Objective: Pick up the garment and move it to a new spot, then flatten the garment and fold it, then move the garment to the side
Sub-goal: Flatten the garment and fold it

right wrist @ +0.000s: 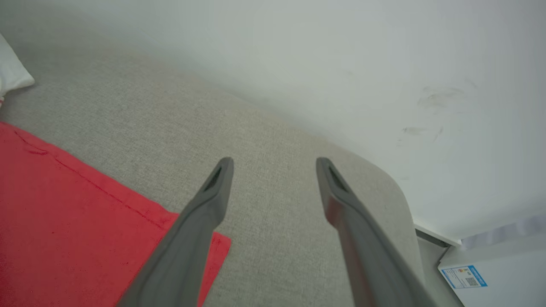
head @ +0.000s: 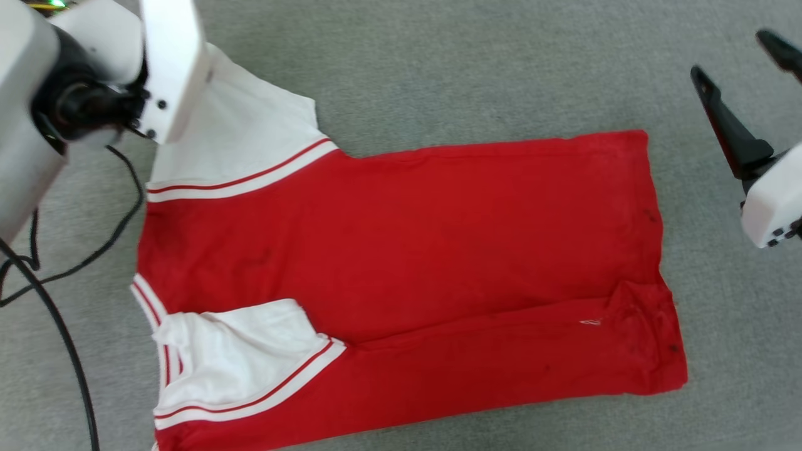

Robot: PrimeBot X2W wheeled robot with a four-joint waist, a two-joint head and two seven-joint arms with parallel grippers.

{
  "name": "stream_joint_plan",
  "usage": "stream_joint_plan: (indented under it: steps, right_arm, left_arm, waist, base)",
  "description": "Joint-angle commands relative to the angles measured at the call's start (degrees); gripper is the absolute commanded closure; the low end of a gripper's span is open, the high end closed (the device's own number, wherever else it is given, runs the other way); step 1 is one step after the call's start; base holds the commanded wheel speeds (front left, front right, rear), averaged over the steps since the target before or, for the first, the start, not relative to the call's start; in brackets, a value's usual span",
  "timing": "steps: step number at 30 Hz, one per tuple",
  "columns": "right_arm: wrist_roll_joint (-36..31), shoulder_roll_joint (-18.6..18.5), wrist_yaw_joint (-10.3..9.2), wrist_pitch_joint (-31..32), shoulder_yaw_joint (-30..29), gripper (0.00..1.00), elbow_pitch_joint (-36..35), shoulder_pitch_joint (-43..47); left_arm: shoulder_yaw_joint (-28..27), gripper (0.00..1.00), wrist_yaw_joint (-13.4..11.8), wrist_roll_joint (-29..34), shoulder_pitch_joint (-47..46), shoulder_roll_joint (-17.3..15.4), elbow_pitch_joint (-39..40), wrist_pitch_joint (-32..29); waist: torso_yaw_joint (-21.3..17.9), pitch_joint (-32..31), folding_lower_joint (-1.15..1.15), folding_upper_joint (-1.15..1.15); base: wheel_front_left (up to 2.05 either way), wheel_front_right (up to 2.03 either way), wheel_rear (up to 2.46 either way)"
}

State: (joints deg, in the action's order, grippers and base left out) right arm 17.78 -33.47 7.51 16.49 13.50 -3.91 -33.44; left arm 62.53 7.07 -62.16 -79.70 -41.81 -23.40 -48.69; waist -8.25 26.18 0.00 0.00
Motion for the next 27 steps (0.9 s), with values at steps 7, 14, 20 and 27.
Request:
stream_joint_plan:
  steps: [7,14,20,27]
  right_arm:
    - [15.9,-9.7,-0.04,25.3,11.1,0.00,2.9,-9.3]
    - [25.2,-7.8,-0.04,40.9,16.6,0.00,10.1,-16.2]
    - [25.5,-4.2,-0.04,46.2,17.5,0.00,18.9,-20.3]
    - [25.5,-1.7,-0.04,45.4,21.4,0.00,26.6,-17.5]
  left_arm:
    - [1.9,1.00,0.3,0.7,0.4,0.1,4.9,2.7]
    - [4.9,1.00,0.3,1.5,-1.1,-0.1,10.1,4.6]
    - [6.2,1.00,0.3,1.0,-3.3,0.2,11.9,6.2]
    - [7.5,1.00,0.3,0.4,-4.6,0.1,12.3,8.3]
  waist:
    - [3.2,-0.9,0.00,0.00]
    - [5.4,1.4,0.00,0.00]
    - [7.1,3.5,0.00,0.00]
    - [8.2,4.5,0.00,0.00]
  base:
    - [0.00,0.00,0.00]
    - [0.00,0.00,0.00]
    - [0.00,0.00,0.00]
    - [0.00,0.00,0.00]
